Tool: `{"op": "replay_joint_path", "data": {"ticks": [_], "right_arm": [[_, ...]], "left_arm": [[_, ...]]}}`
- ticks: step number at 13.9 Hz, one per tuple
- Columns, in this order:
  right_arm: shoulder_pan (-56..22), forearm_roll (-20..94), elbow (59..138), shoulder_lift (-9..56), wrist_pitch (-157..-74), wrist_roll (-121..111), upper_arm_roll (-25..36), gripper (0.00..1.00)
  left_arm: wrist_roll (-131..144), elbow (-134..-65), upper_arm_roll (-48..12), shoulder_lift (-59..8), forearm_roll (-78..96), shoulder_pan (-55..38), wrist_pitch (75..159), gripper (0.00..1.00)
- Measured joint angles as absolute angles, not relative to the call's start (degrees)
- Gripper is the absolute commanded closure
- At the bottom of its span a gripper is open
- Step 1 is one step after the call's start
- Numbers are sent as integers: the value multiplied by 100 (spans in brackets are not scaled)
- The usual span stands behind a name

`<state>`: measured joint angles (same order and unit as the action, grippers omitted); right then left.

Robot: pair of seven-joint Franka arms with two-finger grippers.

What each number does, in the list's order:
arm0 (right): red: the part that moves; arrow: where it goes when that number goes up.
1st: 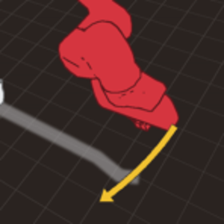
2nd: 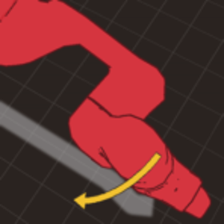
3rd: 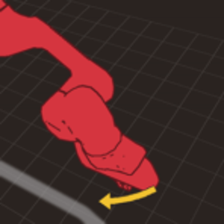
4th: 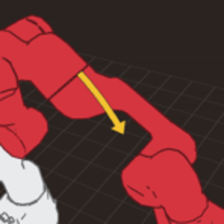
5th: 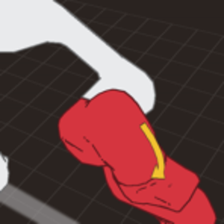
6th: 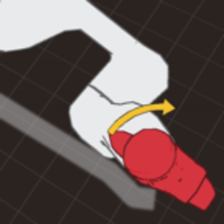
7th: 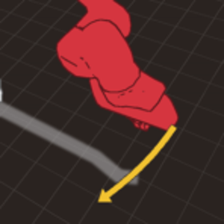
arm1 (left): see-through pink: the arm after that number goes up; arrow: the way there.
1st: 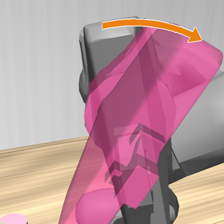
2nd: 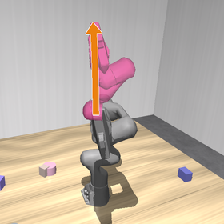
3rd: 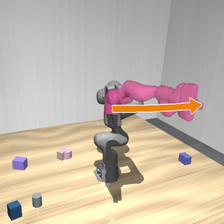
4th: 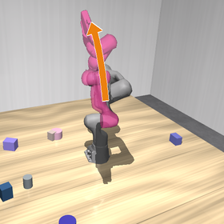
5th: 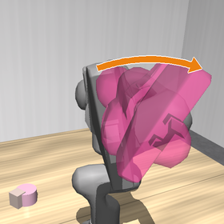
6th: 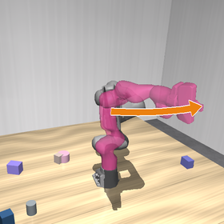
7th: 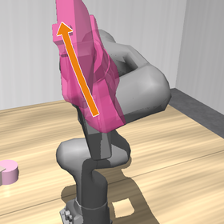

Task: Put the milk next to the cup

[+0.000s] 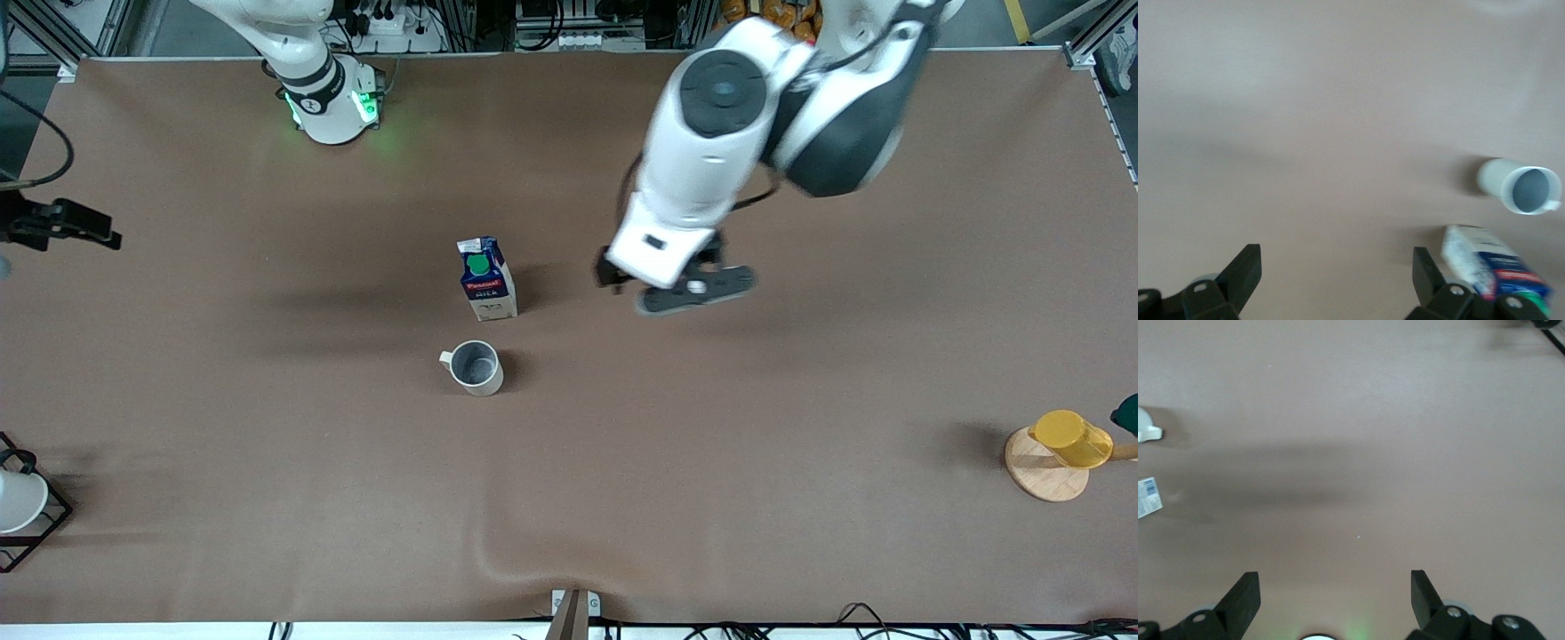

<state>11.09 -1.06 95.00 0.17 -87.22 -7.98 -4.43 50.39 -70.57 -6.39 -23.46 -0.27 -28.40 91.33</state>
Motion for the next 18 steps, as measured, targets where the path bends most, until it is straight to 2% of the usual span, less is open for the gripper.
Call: {"op": "replay_joint_path", "data": {"ticks": [4,9,18], "right_arm": [[1000,-106,9335,-74,-8269,-702,-707,0],[911,-106,9324,-87,-8454,-699,-718,0],[765,-106,9290,-142,-8369,436,-690,0]], "left_arm": [[4185,-7691,-643,-1627,-31,-1891,8769,0],[2391,-8742,-644,-463,-58,-1093,8742,0],[1171,-8899,-675,162,203,-187,8691,0]]}}
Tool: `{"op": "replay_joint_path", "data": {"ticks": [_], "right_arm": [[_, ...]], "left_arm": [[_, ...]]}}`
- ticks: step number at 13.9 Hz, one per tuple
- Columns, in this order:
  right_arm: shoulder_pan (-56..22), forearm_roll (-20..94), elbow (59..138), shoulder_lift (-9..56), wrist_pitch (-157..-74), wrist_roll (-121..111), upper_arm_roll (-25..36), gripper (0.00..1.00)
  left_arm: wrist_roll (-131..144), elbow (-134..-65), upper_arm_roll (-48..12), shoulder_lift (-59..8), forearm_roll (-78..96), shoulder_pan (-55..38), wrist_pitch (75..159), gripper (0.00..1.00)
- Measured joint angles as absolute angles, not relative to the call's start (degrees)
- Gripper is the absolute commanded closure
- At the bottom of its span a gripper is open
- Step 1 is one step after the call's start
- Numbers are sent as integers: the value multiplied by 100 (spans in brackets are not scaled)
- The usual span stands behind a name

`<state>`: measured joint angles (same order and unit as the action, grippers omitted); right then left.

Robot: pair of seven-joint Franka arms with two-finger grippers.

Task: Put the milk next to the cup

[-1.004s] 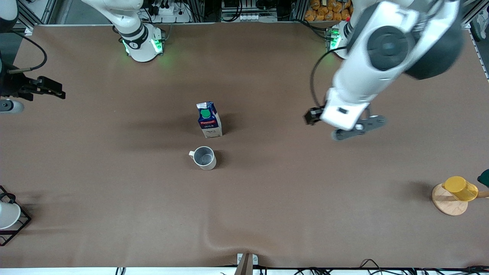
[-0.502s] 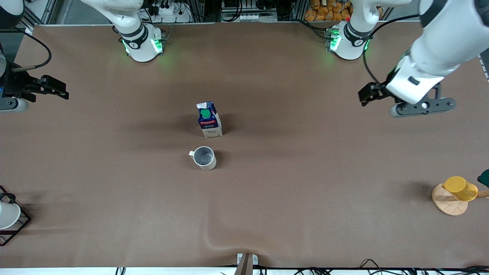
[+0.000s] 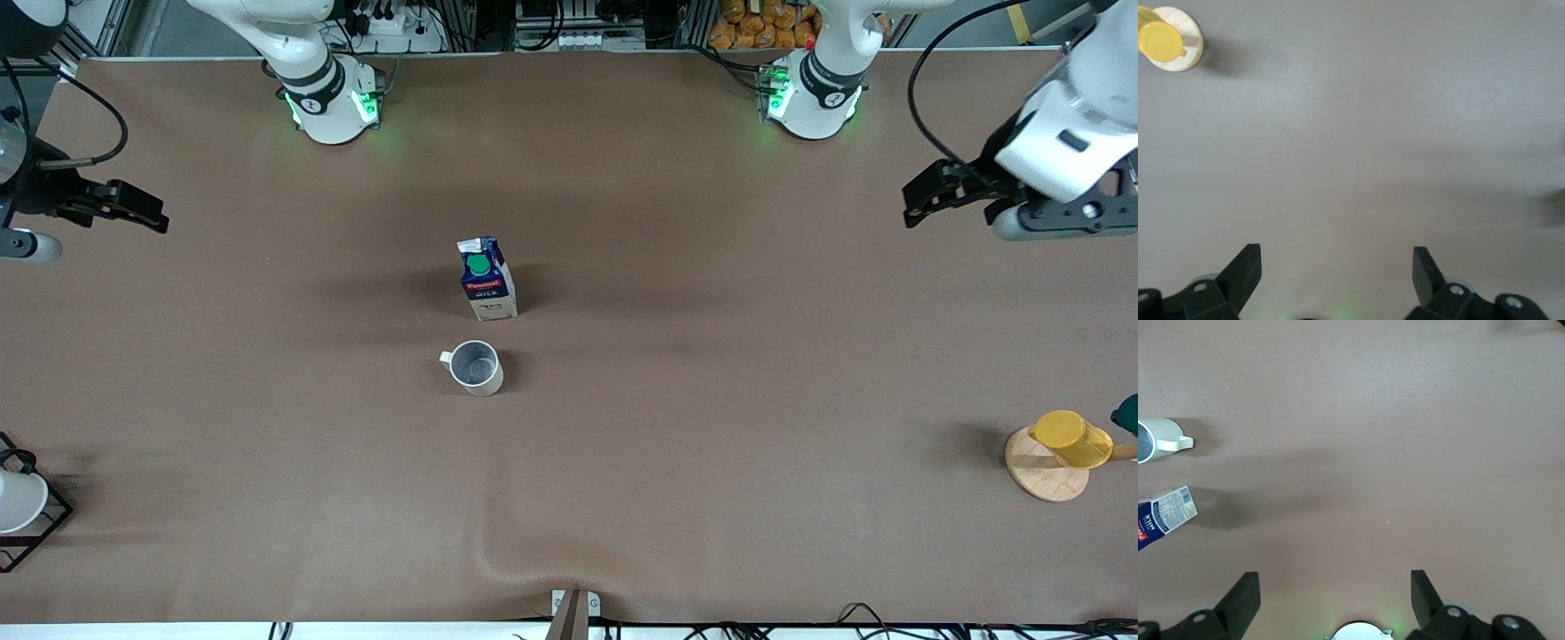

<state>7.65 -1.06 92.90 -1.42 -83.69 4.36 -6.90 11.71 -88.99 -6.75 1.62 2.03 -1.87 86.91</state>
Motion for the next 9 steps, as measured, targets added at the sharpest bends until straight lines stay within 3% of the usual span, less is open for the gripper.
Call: {"op": "replay_joint_path", "data": {"ticks": [9], "right_arm": [[788,-106,9284,-147,-8330,455,-628,0]], "left_arm": [[544,-9039,-1035,273,-97,409,8613,0]]}}
